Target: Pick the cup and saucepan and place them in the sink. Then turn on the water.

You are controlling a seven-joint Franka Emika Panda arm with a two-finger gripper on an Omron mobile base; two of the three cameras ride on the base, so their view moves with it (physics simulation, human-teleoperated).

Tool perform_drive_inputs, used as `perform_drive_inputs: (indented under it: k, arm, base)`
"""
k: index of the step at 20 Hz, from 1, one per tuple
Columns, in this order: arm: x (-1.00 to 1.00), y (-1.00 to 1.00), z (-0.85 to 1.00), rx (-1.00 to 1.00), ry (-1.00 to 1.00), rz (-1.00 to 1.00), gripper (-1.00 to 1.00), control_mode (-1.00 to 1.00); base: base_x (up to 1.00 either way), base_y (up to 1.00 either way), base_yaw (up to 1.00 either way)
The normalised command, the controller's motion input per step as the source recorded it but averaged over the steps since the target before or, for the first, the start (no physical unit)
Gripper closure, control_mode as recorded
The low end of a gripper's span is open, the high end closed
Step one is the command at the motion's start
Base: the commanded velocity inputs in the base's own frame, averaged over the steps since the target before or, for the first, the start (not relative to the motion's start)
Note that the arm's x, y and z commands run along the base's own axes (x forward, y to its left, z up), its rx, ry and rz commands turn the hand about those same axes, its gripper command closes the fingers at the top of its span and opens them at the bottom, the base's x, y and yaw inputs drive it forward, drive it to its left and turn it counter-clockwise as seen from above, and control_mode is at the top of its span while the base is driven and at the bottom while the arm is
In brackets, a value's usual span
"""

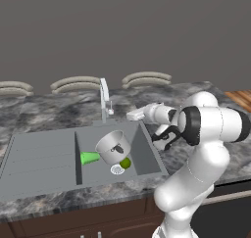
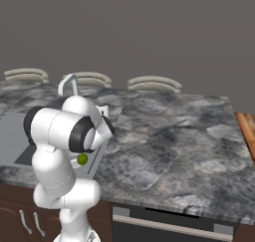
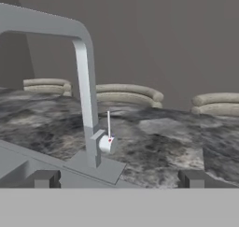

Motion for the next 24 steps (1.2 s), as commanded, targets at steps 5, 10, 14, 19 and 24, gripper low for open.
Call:
perform_drive_inputs:
  k: [5,10,14,19,24]
  arm:
    - [0.08,0.08,0.00,0.00,0.00,0.00,-1.00,-1.00]
    - [0.09,0.06,0.00,0.00,0.00,0.00,-1.00,-1.00]
    - [0.06,0.03,0.00,0.00,0.00,0.00,-1.00,-1.00]
    - [0.04,0.04,0.00,0.00,0.00,0.00,-1.00,-1.00]
    - [0.03,0.03,0.00,0.00,0.00,0.00,-1.00,-1.00]
  base:
    - [0.00,0.00,0.00]
    - [0.00,0.00,0.00]
    - [0.00,0.00,0.00]
    - [0.00,0.00,0.00]
    - [0.00,0.00,0.00]
